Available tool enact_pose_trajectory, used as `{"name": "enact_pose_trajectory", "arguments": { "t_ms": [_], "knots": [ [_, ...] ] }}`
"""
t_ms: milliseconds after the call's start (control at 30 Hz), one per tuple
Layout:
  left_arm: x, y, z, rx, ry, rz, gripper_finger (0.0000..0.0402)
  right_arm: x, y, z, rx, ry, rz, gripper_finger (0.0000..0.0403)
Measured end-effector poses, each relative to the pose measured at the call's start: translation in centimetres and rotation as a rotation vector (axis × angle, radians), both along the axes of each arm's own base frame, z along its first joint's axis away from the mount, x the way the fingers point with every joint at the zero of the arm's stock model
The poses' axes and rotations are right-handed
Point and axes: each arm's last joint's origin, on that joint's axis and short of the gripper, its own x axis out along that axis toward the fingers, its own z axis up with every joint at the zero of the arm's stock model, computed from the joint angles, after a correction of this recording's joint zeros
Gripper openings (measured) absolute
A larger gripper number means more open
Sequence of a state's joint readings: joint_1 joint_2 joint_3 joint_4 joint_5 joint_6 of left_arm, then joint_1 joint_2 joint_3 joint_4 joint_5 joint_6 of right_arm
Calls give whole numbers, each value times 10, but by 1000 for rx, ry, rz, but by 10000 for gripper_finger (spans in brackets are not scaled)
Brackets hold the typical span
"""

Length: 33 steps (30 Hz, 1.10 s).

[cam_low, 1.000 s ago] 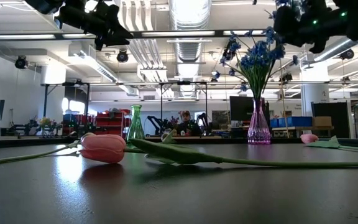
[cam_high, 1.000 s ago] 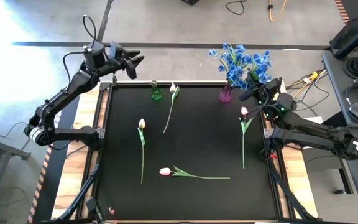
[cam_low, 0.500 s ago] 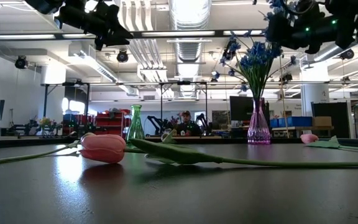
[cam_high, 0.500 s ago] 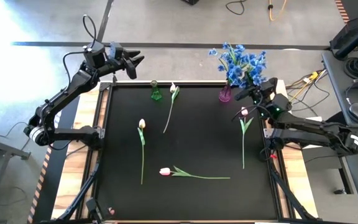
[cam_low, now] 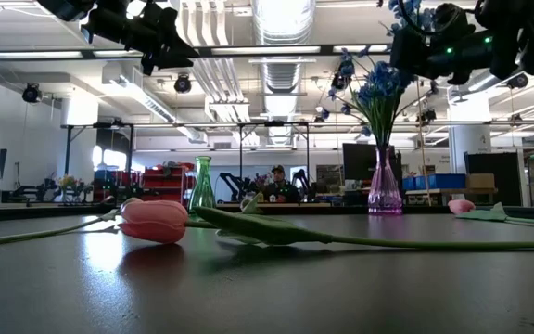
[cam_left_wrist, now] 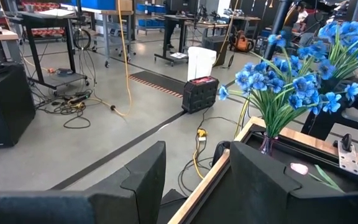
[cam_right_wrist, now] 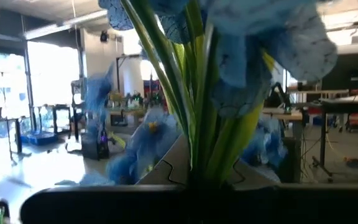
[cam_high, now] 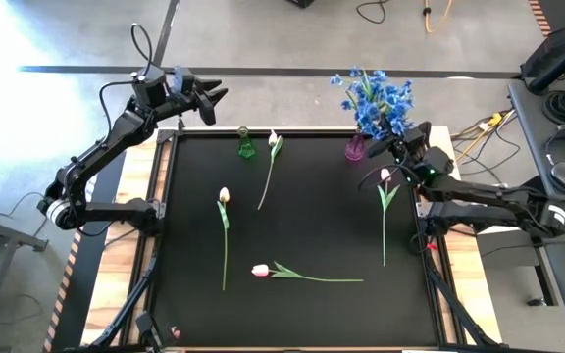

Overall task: Sort flowers into vase by color
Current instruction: Put the blue flowers into the violet vase

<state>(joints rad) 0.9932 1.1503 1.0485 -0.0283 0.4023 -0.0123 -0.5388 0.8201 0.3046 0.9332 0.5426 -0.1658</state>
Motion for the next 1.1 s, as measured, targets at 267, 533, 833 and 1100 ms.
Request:
{"name": "enact_pose_trajectory", "arguments": {
  "t_ms": [267,533,833,1100],
  "knots": [
    [0,0,-2,-16,19,-1,164,7,-5,-8,28,25,3,12],
    [0,0,-2,-4,26,-3,164,17,-10,-23,99,54,8,12],
    [-1,-2,-1,0,23,-11,162,15,-9,-15,84,41,6,12],
    [0,-3,-1,0,18,-39,133,12,-6,-11,87,30,13,12]
  ]
}}
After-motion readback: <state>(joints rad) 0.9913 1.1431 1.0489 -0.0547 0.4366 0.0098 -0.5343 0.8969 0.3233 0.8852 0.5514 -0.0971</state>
